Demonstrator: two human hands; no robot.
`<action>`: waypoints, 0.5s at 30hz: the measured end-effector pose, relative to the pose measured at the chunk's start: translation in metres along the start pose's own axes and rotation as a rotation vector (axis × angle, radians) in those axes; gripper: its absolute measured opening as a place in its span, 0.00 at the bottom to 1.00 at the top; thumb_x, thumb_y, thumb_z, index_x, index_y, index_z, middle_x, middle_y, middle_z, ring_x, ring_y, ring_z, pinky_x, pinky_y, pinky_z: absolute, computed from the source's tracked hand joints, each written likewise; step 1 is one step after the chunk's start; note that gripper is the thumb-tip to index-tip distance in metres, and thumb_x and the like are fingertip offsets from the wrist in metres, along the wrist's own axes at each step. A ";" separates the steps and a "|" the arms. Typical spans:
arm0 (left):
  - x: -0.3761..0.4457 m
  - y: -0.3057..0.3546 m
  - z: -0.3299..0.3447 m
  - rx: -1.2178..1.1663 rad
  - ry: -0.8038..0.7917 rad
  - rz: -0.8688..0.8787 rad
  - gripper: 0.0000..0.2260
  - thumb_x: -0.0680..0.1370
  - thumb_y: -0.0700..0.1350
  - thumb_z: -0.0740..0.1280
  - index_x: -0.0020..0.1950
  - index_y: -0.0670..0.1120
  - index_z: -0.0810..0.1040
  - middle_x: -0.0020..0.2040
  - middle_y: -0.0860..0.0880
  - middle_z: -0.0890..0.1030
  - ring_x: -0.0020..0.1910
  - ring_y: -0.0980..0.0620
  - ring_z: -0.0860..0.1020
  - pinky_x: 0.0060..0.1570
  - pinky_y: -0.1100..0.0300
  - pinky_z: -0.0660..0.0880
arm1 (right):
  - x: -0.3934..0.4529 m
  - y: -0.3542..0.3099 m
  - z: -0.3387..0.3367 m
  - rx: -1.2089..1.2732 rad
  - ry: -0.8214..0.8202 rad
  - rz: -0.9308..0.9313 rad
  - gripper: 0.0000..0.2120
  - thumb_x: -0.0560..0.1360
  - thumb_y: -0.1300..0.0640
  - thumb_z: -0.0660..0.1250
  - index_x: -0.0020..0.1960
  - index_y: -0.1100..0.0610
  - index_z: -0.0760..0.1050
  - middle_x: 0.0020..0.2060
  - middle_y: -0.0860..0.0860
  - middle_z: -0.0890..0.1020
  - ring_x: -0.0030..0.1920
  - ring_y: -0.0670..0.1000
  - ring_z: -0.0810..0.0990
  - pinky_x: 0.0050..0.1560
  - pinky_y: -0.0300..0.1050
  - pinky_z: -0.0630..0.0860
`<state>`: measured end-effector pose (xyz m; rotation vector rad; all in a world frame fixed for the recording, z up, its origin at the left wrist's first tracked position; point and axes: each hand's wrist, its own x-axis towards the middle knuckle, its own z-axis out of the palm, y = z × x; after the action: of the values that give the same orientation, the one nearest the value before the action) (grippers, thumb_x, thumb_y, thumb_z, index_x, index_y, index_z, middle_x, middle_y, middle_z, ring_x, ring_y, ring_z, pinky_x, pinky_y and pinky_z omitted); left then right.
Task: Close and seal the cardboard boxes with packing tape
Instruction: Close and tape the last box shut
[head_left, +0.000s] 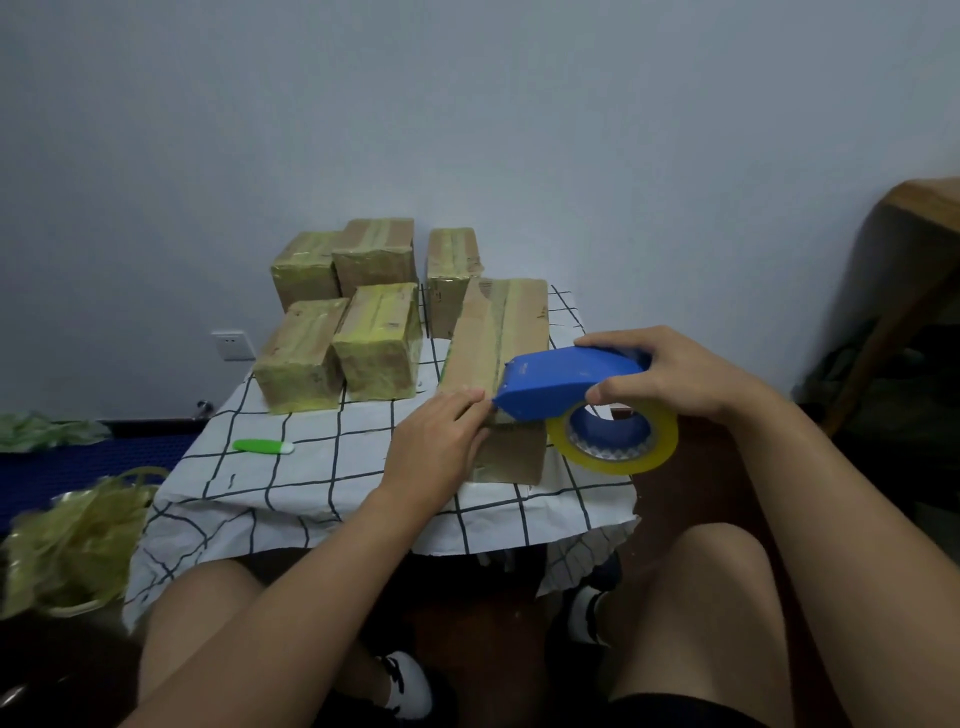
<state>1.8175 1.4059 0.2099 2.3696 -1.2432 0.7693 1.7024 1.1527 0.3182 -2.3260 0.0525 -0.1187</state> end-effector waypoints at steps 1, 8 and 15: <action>0.000 0.000 0.000 0.010 0.007 -0.003 0.11 0.74 0.44 0.73 0.57 0.46 0.80 0.55 0.50 0.81 0.50 0.48 0.79 0.41 0.58 0.76 | -0.004 0.004 -0.005 -0.003 0.002 0.003 0.26 0.66 0.48 0.78 0.63 0.40 0.76 0.53 0.39 0.81 0.47 0.41 0.81 0.44 0.32 0.76; 0.001 0.013 -0.003 0.104 -0.095 0.007 0.22 0.70 0.43 0.74 0.64 0.51 0.78 0.53 0.46 0.79 0.48 0.44 0.78 0.36 0.55 0.75 | -0.024 0.028 -0.021 0.028 0.001 0.044 0.25 0.69 0.55 0.79 0.61 0.36 0.76 0.56 0.37 0.79 0.50 0.34 0.79 0.44 0.27 0.74; 0.003 0.016 -0.004 0.163 -0.115 0.071 0.25 0.68 0.44 0.71 0.66 0.48 0.76 0.61 0.44 0.77 0.58 0.42 0.75 0.52 0.49 0.77 | -0.027 0.034 -0.016 0.031 -0.011 0.061 0.28 0.63 0.45 0.75 0.62 0.34 0.74 0.56 0.38 0.79 0.49 0.36 0.79 0.43 0.28 0.74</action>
<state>1.8045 1.3975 0.2156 2.5436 -1.3657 0.7928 1.6741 1.1194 0.3024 -2.2916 0.1159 -0.0758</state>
